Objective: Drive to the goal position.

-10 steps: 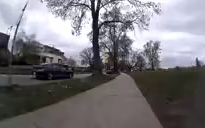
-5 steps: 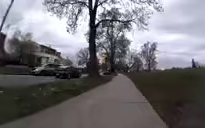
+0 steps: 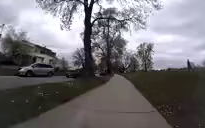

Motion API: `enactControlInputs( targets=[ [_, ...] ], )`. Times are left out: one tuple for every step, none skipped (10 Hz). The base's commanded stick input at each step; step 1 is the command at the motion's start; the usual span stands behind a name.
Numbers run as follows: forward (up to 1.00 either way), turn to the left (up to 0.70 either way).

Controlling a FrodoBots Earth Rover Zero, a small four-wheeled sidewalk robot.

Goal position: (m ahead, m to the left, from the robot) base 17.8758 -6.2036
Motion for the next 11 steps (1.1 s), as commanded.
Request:
enactControlInputs(
  targets=[
    [1.00, -0.38],
    [1.00, -0.40],
    [1.00, -0.40],
    [1.00, -0.40],
    [1.00, -0.40],
    [1.00, -0.40],
    [1.00, -0.33],
    [1.00, -0.12],
    [1.00, 0.00],
    [1.00, -0.04],
    [1.00, -0.32]
  ],
)
